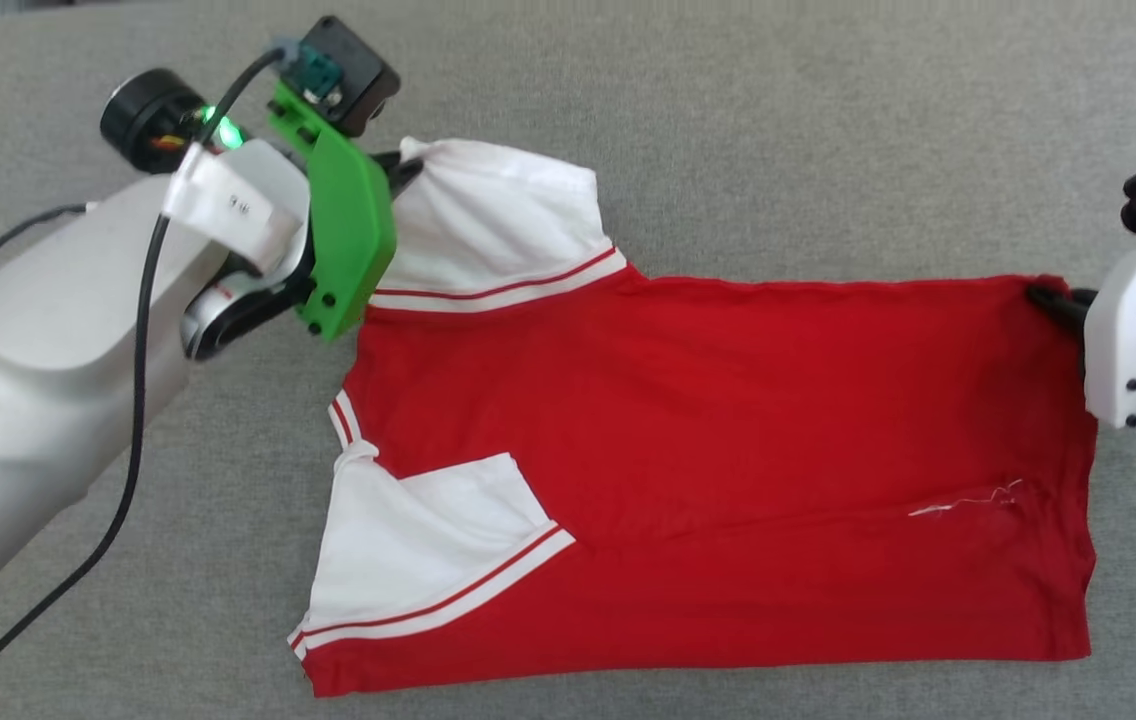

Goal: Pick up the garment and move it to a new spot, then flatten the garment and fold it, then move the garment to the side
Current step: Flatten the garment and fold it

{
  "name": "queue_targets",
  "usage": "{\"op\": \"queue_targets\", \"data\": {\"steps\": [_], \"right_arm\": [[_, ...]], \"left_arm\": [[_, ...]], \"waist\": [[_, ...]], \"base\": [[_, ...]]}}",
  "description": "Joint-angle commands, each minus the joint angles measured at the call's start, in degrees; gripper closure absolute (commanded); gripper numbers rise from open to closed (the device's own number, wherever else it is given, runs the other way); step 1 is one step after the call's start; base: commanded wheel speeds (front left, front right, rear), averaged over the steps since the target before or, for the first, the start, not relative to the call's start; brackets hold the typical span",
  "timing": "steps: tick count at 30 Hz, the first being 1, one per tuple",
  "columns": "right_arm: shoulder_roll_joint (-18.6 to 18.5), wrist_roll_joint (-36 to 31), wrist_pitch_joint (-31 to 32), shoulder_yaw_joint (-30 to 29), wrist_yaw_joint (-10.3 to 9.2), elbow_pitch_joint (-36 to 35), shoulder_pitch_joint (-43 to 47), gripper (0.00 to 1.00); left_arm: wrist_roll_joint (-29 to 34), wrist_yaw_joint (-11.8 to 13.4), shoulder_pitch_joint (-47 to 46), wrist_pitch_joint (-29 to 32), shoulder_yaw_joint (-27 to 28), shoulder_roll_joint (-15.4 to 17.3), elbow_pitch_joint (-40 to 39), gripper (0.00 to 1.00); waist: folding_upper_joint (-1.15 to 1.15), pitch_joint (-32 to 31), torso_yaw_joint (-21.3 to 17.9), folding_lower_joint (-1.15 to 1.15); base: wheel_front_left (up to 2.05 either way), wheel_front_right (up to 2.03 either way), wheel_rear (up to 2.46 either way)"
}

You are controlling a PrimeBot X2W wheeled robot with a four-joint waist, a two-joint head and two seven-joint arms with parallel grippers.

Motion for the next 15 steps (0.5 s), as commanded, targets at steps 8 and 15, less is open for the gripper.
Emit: {"op": "queue_targets", "data": {"steps": [8, 15], "right_arm": [[-2.11, 2.15, -4.77, -0.06, -0.04, -4.09, 7.67, 1.00], [-4.67, 3.26, -7.11, -2.41, -0.04, -8.01, 17.12, 1.00]], "left_arm": [[0.60, 0.30, 8.49, -3.10, 0.11, 5.01, -4.79, 1.00], [0.87, 4.48, 19.26, -2.83, 0.11, 9.74, -14.27, 1.00]], "waist": [[0.00, -8.71, 0.00, 0.00], [0.00, -12.36, 0.75, 0.00]], "base": [[0.00, 0.00, 0.00], [0.00, 0.00, 0.00]]}}
